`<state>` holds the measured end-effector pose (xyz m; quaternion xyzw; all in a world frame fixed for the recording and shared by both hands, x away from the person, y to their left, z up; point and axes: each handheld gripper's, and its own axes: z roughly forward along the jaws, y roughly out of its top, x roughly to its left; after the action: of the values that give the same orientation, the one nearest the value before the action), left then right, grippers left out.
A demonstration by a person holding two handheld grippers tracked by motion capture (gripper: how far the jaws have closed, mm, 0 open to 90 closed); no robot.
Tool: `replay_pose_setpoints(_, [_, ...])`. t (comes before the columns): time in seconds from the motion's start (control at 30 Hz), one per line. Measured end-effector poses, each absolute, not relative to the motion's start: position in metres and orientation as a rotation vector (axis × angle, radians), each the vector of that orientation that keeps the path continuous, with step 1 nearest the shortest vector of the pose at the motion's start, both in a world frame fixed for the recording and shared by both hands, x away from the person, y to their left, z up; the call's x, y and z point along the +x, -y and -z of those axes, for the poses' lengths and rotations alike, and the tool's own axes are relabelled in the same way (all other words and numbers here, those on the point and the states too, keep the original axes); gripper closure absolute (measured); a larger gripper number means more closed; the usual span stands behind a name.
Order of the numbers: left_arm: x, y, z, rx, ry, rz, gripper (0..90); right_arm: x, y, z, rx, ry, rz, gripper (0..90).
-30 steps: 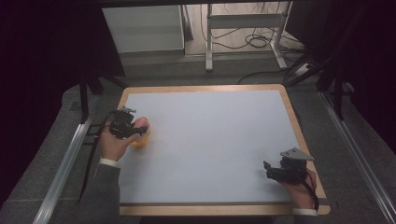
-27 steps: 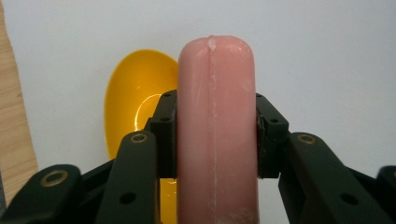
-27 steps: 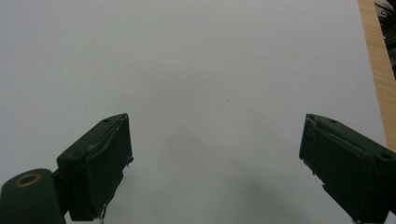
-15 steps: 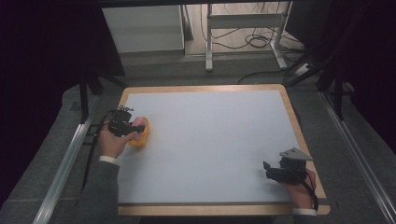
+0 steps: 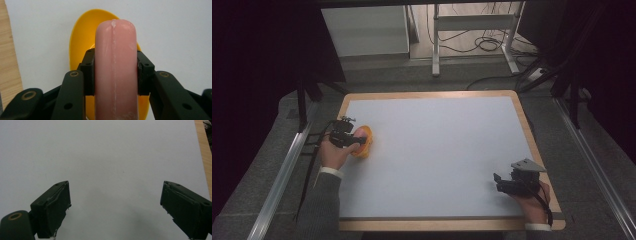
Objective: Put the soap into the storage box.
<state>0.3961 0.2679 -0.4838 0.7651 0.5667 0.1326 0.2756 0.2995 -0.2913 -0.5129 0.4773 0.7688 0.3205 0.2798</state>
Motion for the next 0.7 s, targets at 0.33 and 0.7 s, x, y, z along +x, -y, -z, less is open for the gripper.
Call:
replay_pose_setpoints(0.33, [0.382, -0.273, 0.468, 1.992, -1.427, -0.377, 27.9, 0.299, 0.292, 0.513, 1.282, -2.061, -0.856, 9.1])
replay_pose_setpoints(0.7, [0.343, -0.274, 0.463, 1.954, -1.292, -0.399, 24.1, 0.3, 0.289, 0.513, 1.271, -2.064, -0.85, 9.0])
